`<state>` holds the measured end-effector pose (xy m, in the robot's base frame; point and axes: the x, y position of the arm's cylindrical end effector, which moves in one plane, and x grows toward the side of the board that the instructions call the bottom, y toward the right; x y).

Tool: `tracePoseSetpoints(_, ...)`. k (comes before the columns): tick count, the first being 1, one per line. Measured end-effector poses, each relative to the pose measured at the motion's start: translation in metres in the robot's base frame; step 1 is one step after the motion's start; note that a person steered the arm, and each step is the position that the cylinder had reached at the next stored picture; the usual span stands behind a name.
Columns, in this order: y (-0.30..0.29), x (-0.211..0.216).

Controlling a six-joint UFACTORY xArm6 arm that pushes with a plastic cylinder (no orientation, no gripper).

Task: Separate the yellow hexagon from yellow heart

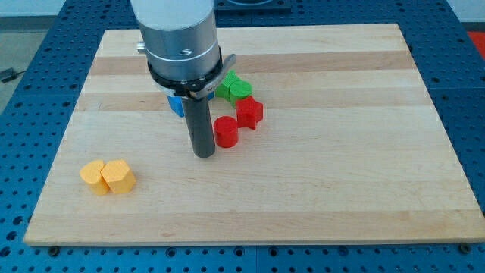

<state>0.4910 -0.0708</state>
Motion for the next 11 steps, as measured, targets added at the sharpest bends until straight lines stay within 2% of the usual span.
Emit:
tracePoseSetpoints(3,0.034,-0.004)
tracePoseSetpoints(4,0.033,0.027)
tracePoseSetpoints(5,0.014,0.077)
tracePoseSetpoints(6,-0.041,0.105)
tracePoseSetpoints(7,-0.115,0.105)
tracePoseSetpoints(8,-0.179,0.088)
tracePoseSetpoints(9,-0.196,0.048)
tracePoseSetpoints(10,-0.185,0.018)
tracePoseSetpoints(11,-0.193,0.029)
